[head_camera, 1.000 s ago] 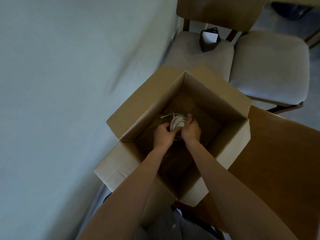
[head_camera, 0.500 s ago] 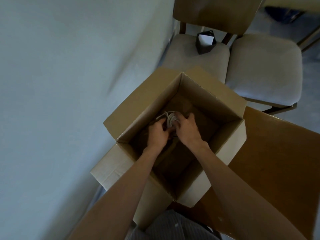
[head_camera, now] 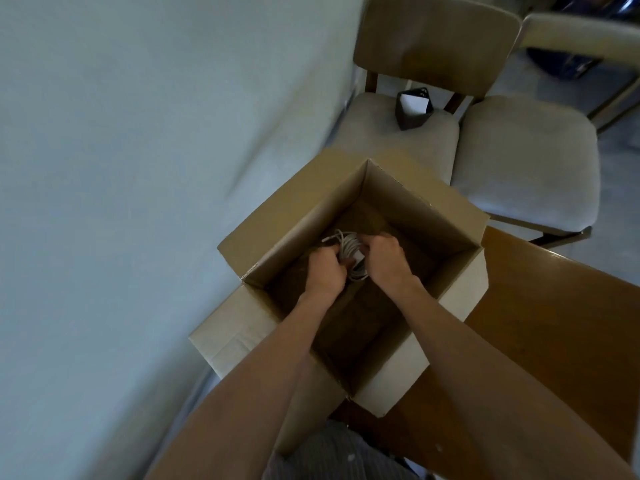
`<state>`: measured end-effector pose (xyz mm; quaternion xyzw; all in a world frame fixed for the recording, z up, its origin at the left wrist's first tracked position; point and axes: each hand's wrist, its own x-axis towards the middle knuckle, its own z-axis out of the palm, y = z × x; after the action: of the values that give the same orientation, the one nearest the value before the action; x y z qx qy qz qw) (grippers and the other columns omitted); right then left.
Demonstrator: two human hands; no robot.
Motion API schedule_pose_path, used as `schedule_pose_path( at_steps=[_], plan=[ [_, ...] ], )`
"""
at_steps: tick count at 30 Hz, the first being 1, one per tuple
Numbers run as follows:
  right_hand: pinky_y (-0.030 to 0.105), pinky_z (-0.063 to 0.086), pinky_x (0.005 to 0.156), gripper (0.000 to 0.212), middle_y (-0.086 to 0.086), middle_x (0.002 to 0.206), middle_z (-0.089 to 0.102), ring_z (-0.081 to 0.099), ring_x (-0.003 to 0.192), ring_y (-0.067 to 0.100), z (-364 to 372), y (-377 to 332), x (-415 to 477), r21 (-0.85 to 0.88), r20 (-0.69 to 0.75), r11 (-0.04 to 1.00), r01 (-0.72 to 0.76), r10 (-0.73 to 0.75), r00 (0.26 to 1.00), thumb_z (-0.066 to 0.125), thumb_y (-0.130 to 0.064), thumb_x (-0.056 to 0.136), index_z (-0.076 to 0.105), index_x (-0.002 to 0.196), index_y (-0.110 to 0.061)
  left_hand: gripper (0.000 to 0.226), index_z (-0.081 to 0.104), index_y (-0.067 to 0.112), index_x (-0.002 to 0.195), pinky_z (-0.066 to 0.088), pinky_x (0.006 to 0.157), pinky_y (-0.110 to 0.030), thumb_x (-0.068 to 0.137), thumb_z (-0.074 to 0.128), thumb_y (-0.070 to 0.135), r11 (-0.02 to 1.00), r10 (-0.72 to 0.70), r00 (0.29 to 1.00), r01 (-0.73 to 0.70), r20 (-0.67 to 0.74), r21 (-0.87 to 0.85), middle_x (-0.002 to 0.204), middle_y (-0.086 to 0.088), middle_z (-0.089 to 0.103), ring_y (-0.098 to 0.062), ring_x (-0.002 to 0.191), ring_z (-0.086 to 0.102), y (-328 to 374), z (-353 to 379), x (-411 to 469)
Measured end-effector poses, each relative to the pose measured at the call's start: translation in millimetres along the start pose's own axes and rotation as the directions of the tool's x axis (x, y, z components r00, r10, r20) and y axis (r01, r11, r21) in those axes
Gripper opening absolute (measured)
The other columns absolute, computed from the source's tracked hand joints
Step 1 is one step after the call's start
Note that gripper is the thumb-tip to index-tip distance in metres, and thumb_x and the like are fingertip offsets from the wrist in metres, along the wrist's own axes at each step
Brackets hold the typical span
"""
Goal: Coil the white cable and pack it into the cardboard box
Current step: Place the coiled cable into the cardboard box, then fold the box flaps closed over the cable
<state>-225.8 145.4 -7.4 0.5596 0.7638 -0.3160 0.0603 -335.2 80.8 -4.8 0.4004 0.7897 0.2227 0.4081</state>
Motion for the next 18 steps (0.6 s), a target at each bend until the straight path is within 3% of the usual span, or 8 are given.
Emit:
schedule_pose_path(
  at_steps=[6,11,15,18],
  plan=[
    [0.041,0.051,0.095,0.036,0.016,0.129,0.059,0.06,0.115,0.034,-9,-2,-18,0.063,-0.029,0.998,0.027,-0.025,0.999,0.051,-0.017,0.105,0.063,0.14,-0.021,0.032,0.066,0.012,0.131,0.046,0.108,-0.036,0.1,0.059,0.012,0.992,0.092,0.995,-0.089,-0.034,0.087,0.128,-0.009,0.069,-0.024,0.117,0.064,4,-17,-21],
    [0.039,0.049,0.099,0.031,0.01,0.124,0.066,0.061,0.115,0.028,-23,-20,-38,0.144,0.025,0.979,0.142,-0.147,0.989,0.048,-0.023,0.107,0.067,0.129,-0.016,0.029,0.07,0.023,0.125,0.051,0.097,-0.031,0.099,0.059,0.015,0.988,0.123,0.974,-0.102,-0.192,0.115,0.121,-0.002,0.067,-0.018,0.105,0.066,3,-49,-50],
    [0.028,0.052,0.087,0.02,-0.008,0.111,0.072,0.067,0.099,0.008,-26,-50,-61,0.297,0.147,0.917,0.268,-0.321,0.936,0.053,-0.035,0.105,0.072,0.11,-0.031,0.029,0.073,0.025,0.118,0.053,0.086,-0.026,0.1,0.055,0.012,0.991,0.102,0.932,-0.066,-0.348,0.114,0.116,0.001,0.072,-0.017,0.101,0.068,-7,-77,-84],
    [0.019,0.049,0.07,0.011,-0.014,0.102,0.074,0.071,0.086,0.0,-22,-76,-80,0.421,0.183,0.866,0.27,-0.373,0.91,0.058,-0.046,0.1,0.067,0.101,-0.039,0.033,0.071,0.027,0.12,0.054,0.092,-0.038,0.097,0.054,0.011,0.991,0.048,0.891,0.013,-0.451,0.13,0.121,-0.003,0.068,-0.024,0.11,0.063,-23,-93,-109]
  ],
)
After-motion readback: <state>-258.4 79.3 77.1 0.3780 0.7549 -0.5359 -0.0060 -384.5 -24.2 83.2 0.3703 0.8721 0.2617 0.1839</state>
